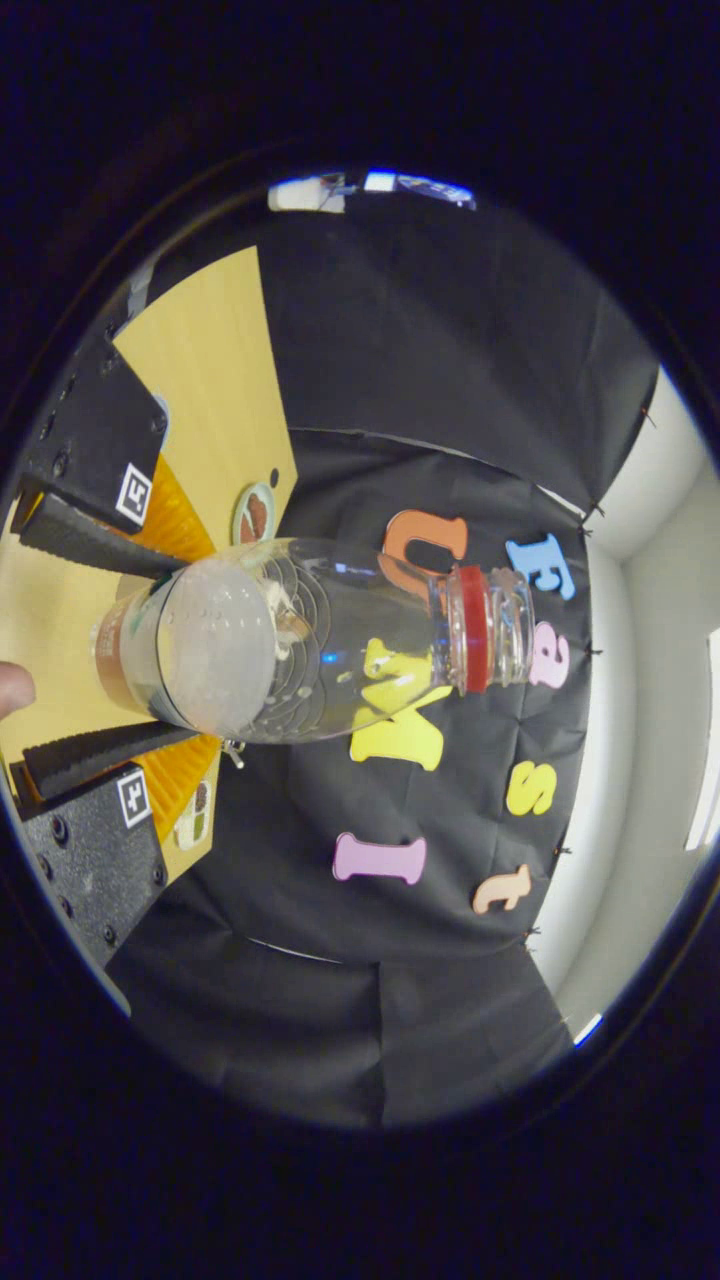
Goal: Take the bottle from table, then pour the juice into the cup, finally place the bottle on the coaster
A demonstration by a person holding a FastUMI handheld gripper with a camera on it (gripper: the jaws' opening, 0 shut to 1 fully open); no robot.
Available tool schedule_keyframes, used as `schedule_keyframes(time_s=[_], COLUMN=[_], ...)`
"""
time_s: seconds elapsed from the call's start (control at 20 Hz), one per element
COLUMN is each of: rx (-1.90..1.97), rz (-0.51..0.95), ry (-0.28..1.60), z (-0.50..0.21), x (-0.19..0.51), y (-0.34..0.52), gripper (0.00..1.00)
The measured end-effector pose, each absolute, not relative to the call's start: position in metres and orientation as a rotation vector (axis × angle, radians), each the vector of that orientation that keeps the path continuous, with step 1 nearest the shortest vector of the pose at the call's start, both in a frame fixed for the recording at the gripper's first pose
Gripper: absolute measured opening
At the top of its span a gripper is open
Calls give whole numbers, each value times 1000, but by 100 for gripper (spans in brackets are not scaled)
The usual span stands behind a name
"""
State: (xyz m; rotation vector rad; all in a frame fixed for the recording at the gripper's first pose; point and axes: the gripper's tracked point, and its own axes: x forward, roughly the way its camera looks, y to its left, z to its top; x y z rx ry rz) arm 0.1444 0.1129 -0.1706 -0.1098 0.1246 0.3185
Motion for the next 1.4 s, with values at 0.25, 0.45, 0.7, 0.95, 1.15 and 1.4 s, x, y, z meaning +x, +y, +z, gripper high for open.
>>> schedule_keyframes(time_s=[0.25,0.45,0.7,0.95,1.15,1.4], rx=[-32,-39,-32,-59,-34,-7], rz=[350,346,385,427,442,452], ry=[158,160,191,248,301,373], z=[-162,-170,-203,-257,-293,-334], x=[183,229,275,301,309,304], y=[119,135,160,182,197,205], gripper=[74,73,75,76,76,76])
